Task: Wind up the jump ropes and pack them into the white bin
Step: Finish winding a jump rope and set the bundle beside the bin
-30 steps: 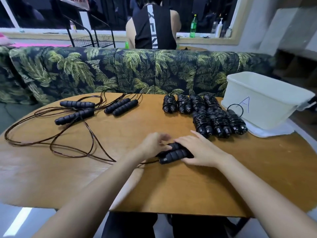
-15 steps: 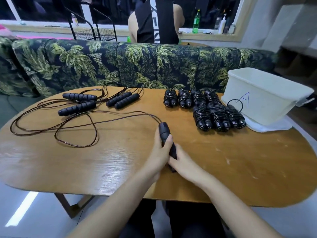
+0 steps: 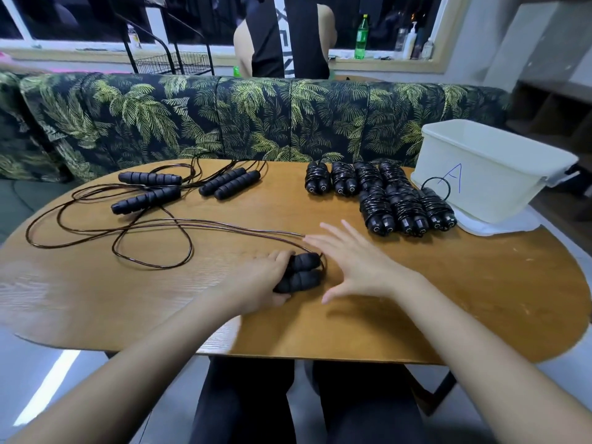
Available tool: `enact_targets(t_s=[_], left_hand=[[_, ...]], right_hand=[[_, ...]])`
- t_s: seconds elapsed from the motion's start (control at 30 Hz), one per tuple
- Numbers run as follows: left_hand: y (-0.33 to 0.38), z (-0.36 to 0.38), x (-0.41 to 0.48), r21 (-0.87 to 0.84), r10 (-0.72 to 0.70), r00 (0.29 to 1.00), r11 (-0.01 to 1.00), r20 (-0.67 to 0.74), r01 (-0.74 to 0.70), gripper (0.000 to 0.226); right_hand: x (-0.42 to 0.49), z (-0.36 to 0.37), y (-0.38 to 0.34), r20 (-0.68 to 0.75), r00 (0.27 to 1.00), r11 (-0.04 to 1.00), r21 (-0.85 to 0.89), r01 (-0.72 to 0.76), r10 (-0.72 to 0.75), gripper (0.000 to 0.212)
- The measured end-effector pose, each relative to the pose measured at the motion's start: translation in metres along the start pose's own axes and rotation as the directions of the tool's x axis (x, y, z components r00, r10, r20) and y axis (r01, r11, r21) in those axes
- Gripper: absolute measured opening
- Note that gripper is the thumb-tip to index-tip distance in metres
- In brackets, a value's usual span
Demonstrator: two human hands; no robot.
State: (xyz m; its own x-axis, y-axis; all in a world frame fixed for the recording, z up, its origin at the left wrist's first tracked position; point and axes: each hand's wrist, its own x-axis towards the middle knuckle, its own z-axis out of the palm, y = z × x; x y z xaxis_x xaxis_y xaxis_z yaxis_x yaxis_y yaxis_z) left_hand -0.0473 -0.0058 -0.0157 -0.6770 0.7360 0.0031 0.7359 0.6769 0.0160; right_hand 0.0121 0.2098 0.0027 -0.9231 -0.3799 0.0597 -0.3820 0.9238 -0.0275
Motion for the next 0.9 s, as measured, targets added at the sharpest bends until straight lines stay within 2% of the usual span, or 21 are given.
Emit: enact_targets(t_s=[0.1, 0.2, 0.3, 0.4, 0.47, 0.6, 0.77, 0.9], left_hand=[[-0.012, 0.004, -0.008, -0.107, 0.084, 0.996, 0.991, 0.011, -0.082, 0.082], [-0.013, 0.006, -0.012, 0.011, 0.093, 0.994, 0.996, -0.052, -0.092, 0.078], [-0.014, 0.009, -0.011, 0.161, 0.100, 0.992, 0.983, -0.076, -0.087, 0.079], [-0.020, 0.014, -0.011, 0.085, 0.082, 0.995, 0.993, -0.049, -0.077, 0.081], [-0.020, 0.017, -0.013, 0.058, 0.080, 0.996, 0.995, -0.050, -0.077, 0.081], [-0.019, 0.021, -0.011, 0.006, 0.065, 0.995, 0.998, -0.078, -0.064, 0.084], [-0.022, 0.024, -0.013, 0.016, 0.066, 0.990, 0.998, -0.123, -0.065, 0.086], [-0.010, 0.029, -0.008, 0.146, 0.001, 0.985, 0.989, -0.172, 0.025, 0.087]], right_hand=[[0.008, 0.018, -0.004, 0.023, 1.000, 0.999, 0.041, 0.021, -0.022, 0.097], [0.009, 0.029, -0.010, -0.032, 0.999, 0.995, 0.099, 0.018, -0.015, 0.086], [0.003, 0.035, -0.014, -0.029, 0.996, 0.957, 0.281, -0.078, 0.089, 0.083], [-0.004, 0.039, -0.014, -0.101, 0.985, 0.896, 0.437, -0.082, 0.139, 0.063], [-0.006, 0.044, -0.015, -0.143, 0.983, 0.902, 0.429, -0.046, 0.118, 0.049], [-0.002, 0.053, -0.020, -0.193, 0.976, 0.927, 0.374, -0.023, 0.102, 0.035], [-0.008, 0.051, -0.012, -0.070, 0.992, 0.880, 0.471, -0.061, 0.106, 0.027], [-0.012, 0.047, -0.010, 0.043, 0.985, 0.837, 0.522, -0.163, 0.165, 0.026]])
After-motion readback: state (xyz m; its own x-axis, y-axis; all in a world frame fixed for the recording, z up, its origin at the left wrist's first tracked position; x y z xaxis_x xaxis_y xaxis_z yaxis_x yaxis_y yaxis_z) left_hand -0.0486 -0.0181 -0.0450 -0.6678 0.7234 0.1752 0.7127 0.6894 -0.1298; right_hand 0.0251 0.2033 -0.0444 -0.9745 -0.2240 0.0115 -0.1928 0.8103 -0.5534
